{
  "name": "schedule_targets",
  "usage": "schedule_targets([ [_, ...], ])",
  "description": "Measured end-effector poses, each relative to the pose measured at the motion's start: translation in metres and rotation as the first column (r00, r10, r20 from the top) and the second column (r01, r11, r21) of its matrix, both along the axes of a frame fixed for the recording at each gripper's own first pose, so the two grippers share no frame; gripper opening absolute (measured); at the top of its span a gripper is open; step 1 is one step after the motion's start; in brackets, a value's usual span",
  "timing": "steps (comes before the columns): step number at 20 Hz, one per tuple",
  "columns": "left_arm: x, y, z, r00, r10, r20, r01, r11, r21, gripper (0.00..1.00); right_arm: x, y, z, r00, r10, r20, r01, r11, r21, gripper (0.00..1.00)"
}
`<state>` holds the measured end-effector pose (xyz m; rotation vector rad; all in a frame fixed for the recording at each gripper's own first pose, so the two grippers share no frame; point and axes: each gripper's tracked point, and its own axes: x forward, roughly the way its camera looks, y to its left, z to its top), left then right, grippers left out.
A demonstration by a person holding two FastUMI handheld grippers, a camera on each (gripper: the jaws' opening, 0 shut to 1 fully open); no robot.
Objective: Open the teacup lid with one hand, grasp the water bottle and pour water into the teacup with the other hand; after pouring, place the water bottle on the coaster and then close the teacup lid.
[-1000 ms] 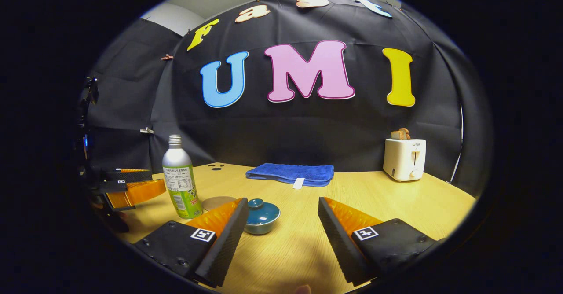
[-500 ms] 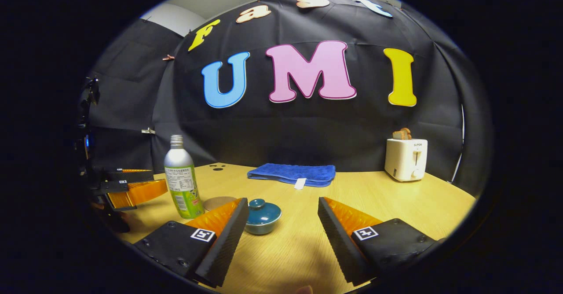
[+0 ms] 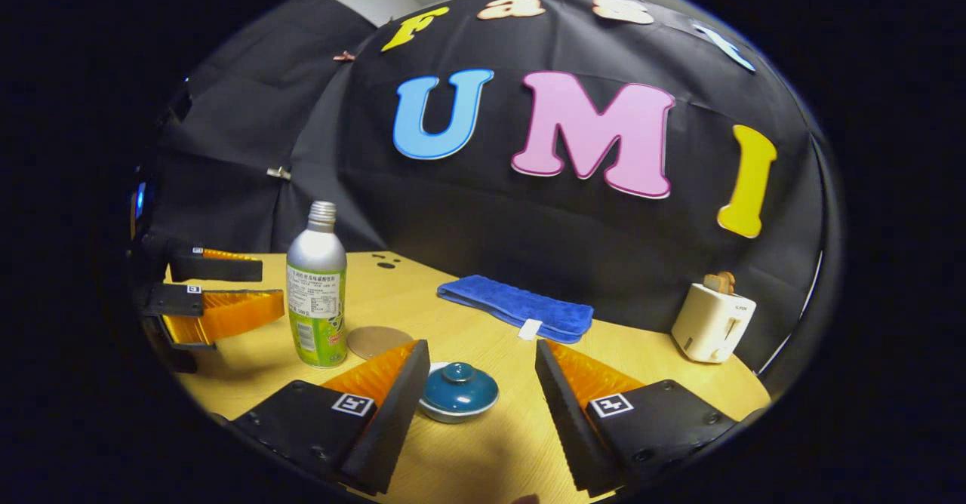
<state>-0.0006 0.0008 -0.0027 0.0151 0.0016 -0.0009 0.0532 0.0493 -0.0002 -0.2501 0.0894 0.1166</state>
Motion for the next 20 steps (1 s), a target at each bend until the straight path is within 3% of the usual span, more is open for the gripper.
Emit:
schedule_targets([
  [7, 0.000, 0.000, 0.000, 1.000, 0.000, 0.000, 0.000, 1.000, 0.002, 0.97, 0.023, 0.000, -0.029, 0.996, -0.008, -0.090, 0.012, 0.999, 0.053, 0.57],
  [9, 0.000, 0.000, 0.001, 1.000, 0.000, 0.000, 0.000, 1.000, 0.003, 0.97, 0.026, 0.002, -0.035, 0.994, 0.001, -0.107, 0.006, 0.998, 0.069, 0.52],
  [14, 0.000, 0.000, -0.001, 1.000, 0.000, 0.000, 0.000, 1.000, 0.004, 0.97, 0.026, 0.012, -0.035, 0.993, 0.029, -0.114, -0.021, 0.997, 0.072, 0.51],
  [16, 0.000, 0.000, -0.001, 1.000, 0.000, -0.001, 0.000, 1.000, 0.005, 0.97, 0.030, 0.011, -0.036, 0.993, 0.027, -0.118, -0.019, 0.997, 0.069, 0.33],
  [20, 0.000, 0.000, -0.001, 1.000, 0.000, 0.000, 0.000, 1.000, 0.006, 0.97, 0.024, 0.010, -0.018, 0.995, 0.043, -0.085, -0.034, 0.994, 0.106, 0.27],
])
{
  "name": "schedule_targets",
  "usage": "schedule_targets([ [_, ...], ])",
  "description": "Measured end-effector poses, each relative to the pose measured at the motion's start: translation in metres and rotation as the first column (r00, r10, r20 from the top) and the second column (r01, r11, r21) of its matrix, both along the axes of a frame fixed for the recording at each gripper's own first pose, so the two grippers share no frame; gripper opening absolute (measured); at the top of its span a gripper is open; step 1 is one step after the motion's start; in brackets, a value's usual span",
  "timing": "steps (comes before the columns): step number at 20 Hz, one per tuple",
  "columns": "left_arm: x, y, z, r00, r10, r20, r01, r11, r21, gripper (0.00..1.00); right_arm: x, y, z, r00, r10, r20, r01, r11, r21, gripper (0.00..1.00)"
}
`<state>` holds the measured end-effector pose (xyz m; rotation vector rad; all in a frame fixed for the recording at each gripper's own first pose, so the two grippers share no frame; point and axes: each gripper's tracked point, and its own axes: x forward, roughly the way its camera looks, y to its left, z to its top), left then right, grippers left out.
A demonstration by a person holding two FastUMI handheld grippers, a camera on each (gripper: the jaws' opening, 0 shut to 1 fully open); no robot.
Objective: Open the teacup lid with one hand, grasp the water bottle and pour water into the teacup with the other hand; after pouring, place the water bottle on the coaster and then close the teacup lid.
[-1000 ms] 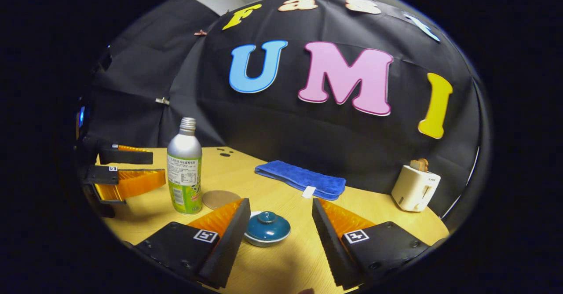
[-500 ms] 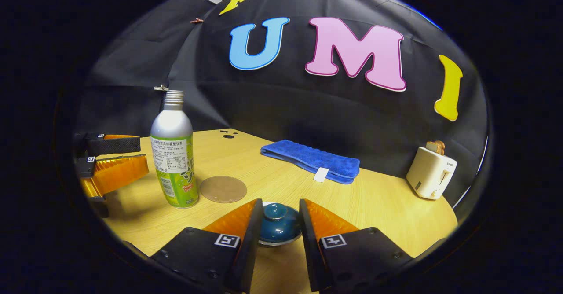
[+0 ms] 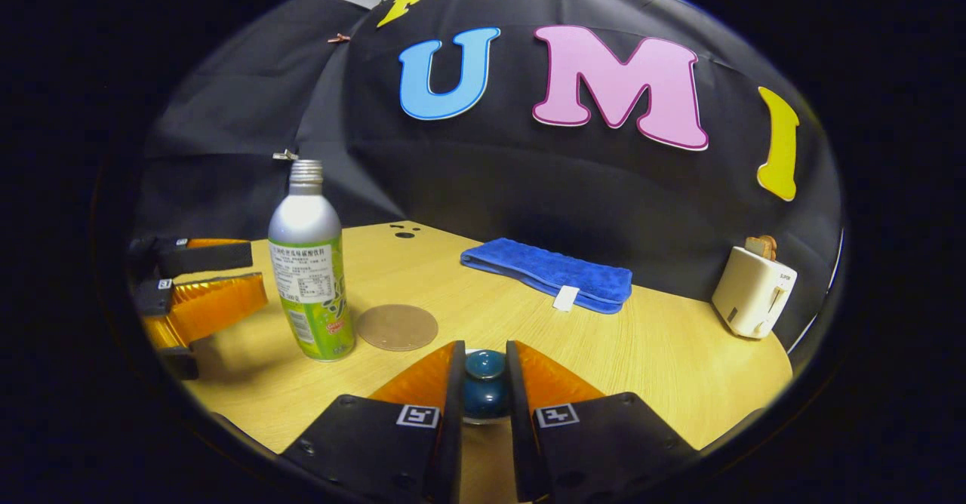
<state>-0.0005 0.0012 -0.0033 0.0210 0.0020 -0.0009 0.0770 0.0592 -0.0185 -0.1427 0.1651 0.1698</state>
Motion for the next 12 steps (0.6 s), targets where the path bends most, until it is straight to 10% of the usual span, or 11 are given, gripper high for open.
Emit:
schedule_targets([
  [12, 0.006, -0.001, 0.001, 1.000, 0.004, -0.004, -0.004, 1.000, 0.002, 0.97, -0.070, -0.032, 0.022, 0.994, -0.064, 0.090, 0.054, 0.993, 0.108, 0.27],
])
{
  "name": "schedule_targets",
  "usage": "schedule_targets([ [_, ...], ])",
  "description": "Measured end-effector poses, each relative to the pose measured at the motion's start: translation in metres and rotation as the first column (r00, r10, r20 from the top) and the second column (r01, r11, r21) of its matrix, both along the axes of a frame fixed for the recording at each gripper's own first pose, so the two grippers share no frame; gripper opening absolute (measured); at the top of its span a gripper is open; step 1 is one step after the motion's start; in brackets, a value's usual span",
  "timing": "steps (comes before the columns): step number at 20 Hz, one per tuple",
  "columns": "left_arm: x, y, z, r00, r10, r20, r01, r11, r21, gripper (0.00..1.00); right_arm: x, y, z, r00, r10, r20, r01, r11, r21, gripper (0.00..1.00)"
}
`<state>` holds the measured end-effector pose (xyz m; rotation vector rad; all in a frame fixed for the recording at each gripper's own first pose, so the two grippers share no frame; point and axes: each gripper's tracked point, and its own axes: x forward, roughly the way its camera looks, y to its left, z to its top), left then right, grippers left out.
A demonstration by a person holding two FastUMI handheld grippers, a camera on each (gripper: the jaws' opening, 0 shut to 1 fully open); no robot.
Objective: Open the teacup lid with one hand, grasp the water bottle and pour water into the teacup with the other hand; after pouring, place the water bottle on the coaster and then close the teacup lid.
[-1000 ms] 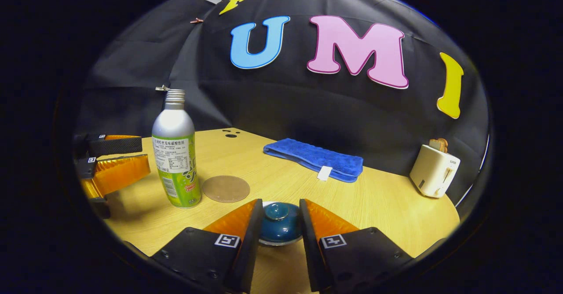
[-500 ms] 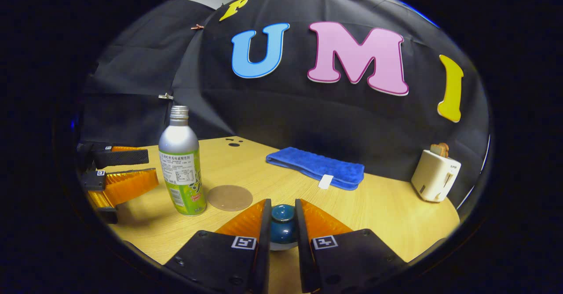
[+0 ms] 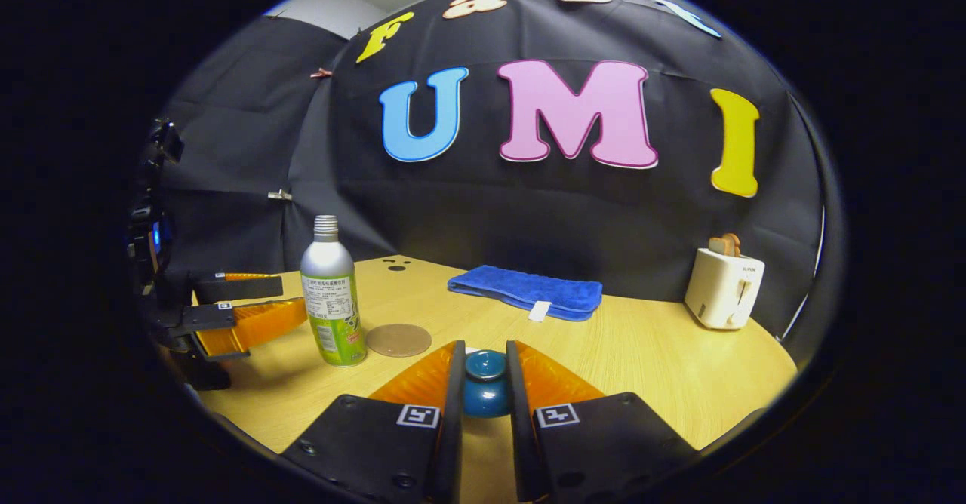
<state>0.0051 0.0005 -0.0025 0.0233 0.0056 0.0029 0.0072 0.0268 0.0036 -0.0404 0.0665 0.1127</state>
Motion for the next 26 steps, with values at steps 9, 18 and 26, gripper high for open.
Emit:
schedule_targets([
  [9, 0.044, -0.024, 0.000, 0.998, -0.062, 0.001, 0.062, 0.998, 0.004, 0.97, -0.013, -0.017, -0.018, 1.000, -0.010, 0.008, 0.009, 0.993, 0.121, 0.36],
  [18, 0.053, -0.031, 0.000, 0.996, -0.084, -0.004, 0.084, 0.993, 0.083, 0.82, -0.019, -0.040, -0.007, 0.995, -0.073, 0.072, 0.067, 0.994, 0.082, 0.31],
  [26, 0.063, -0.025, -0.008, 0.998, 0.018, -0.063, 0.027, 0.759, 0.651, 0.81, -0.017, -0.047, -0.008, 0.992, -0.099, 0.072, 0.093, 0.992, 0.083, 0.31],
])
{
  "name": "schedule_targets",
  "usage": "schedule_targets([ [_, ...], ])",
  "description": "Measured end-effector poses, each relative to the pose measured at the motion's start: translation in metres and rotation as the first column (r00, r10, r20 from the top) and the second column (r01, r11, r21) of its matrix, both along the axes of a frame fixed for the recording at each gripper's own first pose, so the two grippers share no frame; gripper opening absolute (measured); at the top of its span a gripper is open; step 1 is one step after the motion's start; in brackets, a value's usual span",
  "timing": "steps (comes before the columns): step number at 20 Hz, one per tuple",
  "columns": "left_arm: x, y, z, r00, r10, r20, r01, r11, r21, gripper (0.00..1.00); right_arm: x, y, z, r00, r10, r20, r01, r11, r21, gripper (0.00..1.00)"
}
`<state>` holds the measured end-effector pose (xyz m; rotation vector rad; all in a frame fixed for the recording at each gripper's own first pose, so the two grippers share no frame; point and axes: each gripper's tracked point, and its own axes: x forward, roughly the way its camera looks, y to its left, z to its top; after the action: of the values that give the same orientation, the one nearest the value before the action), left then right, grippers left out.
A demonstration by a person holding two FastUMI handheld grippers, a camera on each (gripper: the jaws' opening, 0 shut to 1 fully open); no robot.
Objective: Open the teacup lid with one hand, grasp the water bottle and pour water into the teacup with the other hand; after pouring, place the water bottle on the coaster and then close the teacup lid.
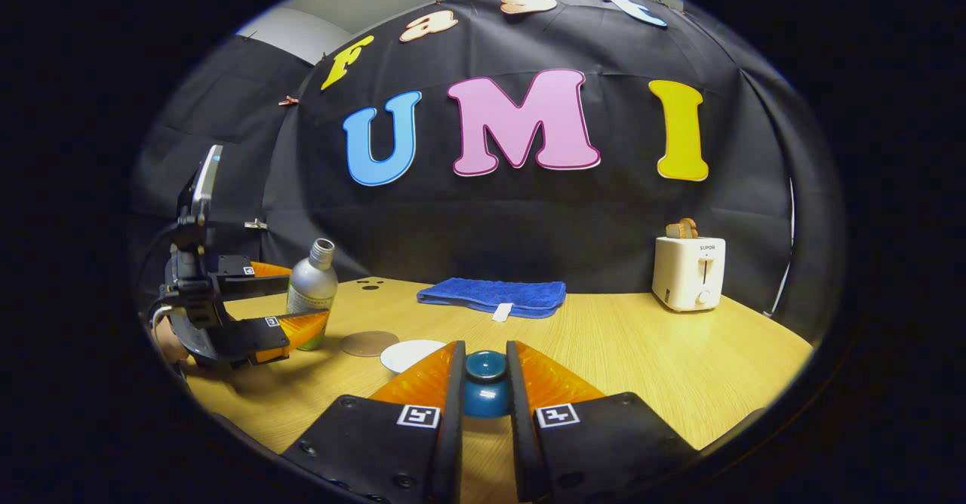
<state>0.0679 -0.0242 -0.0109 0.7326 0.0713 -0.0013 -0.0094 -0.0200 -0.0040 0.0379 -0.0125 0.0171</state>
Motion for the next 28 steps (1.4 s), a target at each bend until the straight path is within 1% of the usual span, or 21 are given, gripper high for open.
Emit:
schedule_targets([
  [2, 0.004, -0.005, 0.009, 1.000, -0.007, 0.008, 0.006, 0.994, 0.110, 0.81, -0.001, 0.000, 0.001, 1.000, 0.000, 0.001, 0.000, 1.000, 0.000, 0.31],
  [3, 0.006, -0.008, 0.014, 1.000, -0.009, 0.019, 0.005, 0.983, 0.182, 0.81, -0.001, 0.000, 0.001, 1.000, 0.000, 0.001, 0.000, 1.000, 0.000, 0.31],
  [4, 0.005, -0.009, 0.019, 0.999, -0.010, 0.035, 0.000, 0.964, 0.266, 0.82, -0.001, -0.001, 0.000, 1.000, 0.002, 0.002, -0.002, 1.000, -0.001, 0.31],
  [6, 0.004, -0.012, 0.024, 0.998, -0.026, 0.057, -0.002, 0.901, 0.434, 0.81, 0.000, -0.010, 0.000, 1.000, -0.020, 0.001, 0.020, 1.000, 0.000, 0.31],
  [7, 0.004, -0.017, 0.025, 0.997, -0.038, 0.063, 0.001, 0.868, 0.497, 0.81, -0.001, -0.016, 0.000, 0.999, -0.034, 0.001, 0.034, 0.999, 0.000, 0.31],
  [9, 0.003, -0.024, 0.027, 0.996, -0.063, 0.063, 0.015, 0.816, 0.578, 0.81, 0.000, -0.025, 0.000, 0.998, -0.059, 0.001, 0.059, 0.998, 0.001, 0.31],
  [10, 0.006, -0.029, 0.026, 0.995, -0.077, 0.058, 0.027, 0.797, 0.604, 0.81, -0.001, -0.028, 0.000, 0.998, -0.067, 0.001, 0.067, 0.998, 0.001, 0.31],
  [11, 0.005, -0.030, 0.026, 0.995, -0.087, 0.052, 0.036, 0.784, 0.620, 0.81, -0.001, -0.029, 0.000, 0.997, -0.071, 0.001, 0.071, 0.997, 0.002, 0.31],
  [13, 0.007, -0.030, 0.026, 0.994, -0.102, 0.034, 0.053, 0.745, 0.665, 0.81, -0.001, -0.029, 0.000, 0.997, -0.073, 0.001, 0.073, 0.997, 0.000, 0.31],
  [16, 0.010, -0.036, 0.026, 0.993, -0.115, 0.015, 0.065, 0.665, 0.744, 0.81, -0.001, -0.029, 0.000, 0.997, -0.073, 0.001, 0.073, 0.997, 0.001, 0.31],
  [17, 0.011, -0.036, 0.025, 0.993, -0.114, 0.006, 0.069, 0.645, 0.761, 0.81, -0.001, -0.029, 0.000, 0.997, -0.073, 0.001, 0.073, 0.997, 0.002, 0.31],
  [20, 0.014, -0.034, 0.021, 0.993, -0.110, -0.029, 0.090, 0.602, 0.794, 0.81, -0.001, -0.029, 0.001, 0.997, -0.072, 0.001, 0.072, 0.997, 0.002, 0.31],
  [26, 0.013, -0.032, 0.018, 0.993, -0.108, -0.037, 0.086, 0.495, 0.865, 0.81, -0.001, -0.028, 0.001, 0.997, -0.071, 0.002, 0.071, 0.997, 0.003, 0.31],
  [28, 0.014, -0.030, 0.017, 0.993, -0.106, -0.048, 0.093, 0.475, 0.875, 0.81, -0.001, -0.029, 0.001, 0.997, -0.071, 0.002, 0.071, 0.997, 0.003, 0.31],
])
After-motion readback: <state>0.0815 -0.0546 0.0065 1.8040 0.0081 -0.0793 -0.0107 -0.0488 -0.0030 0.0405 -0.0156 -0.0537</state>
